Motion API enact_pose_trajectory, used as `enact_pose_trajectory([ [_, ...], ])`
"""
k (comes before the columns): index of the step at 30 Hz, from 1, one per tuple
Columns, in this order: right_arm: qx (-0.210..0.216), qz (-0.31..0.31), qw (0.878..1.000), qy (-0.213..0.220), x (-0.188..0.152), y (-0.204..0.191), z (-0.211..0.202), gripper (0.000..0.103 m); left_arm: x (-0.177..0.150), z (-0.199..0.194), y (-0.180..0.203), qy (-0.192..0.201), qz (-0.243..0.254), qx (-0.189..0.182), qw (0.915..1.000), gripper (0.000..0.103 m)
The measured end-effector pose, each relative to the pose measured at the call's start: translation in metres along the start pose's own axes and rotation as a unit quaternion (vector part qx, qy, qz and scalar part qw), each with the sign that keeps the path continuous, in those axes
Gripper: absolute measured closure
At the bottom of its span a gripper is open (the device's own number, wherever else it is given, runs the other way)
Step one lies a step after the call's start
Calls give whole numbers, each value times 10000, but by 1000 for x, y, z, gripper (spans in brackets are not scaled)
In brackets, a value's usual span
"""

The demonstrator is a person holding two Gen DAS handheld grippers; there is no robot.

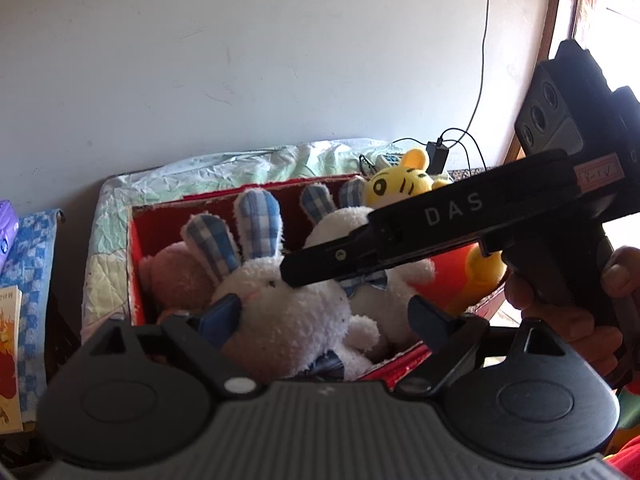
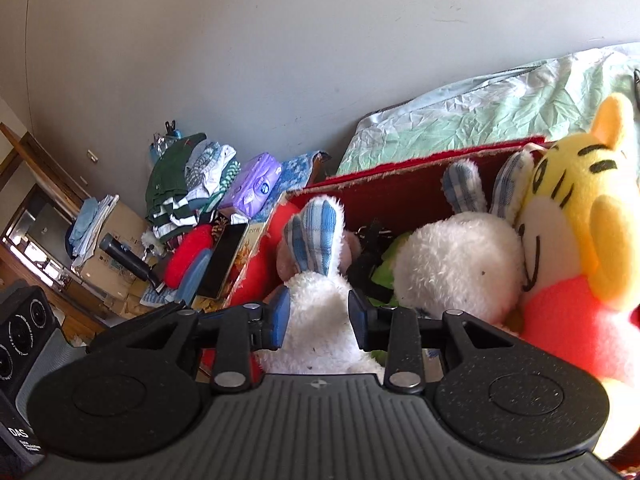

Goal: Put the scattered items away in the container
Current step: 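Lower the pale pink bunny into the red box beside the white bunny, then open the right gripper to release the pale pink bunny in the box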

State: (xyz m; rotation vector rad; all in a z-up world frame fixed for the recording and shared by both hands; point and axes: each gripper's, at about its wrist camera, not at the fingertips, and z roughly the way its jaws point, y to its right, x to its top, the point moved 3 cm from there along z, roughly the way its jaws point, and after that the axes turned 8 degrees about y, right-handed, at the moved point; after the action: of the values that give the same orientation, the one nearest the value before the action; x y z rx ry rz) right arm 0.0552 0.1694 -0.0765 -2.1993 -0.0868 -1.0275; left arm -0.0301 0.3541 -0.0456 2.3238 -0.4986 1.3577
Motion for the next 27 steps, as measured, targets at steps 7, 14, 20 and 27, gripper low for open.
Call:
enact_pose_trajectory([
  [7,-1158,-181,9928,259,8,5,-30,68,18,0,6,-206,-270,776,9964,13],
  [14,-1774,41,9840,154,-2,17,-49,68,34,9,11,-697,-704,1670,9810,5],
  [20,-2024,-87,9792,124,-7,8,-59,60,35,14,10,-1008,-849,2374,9624,1],
  [27,-2094,-385,9770,89,-8,-3,-63,53,33,11,17,-1100,-790,2713,9529,1],
])
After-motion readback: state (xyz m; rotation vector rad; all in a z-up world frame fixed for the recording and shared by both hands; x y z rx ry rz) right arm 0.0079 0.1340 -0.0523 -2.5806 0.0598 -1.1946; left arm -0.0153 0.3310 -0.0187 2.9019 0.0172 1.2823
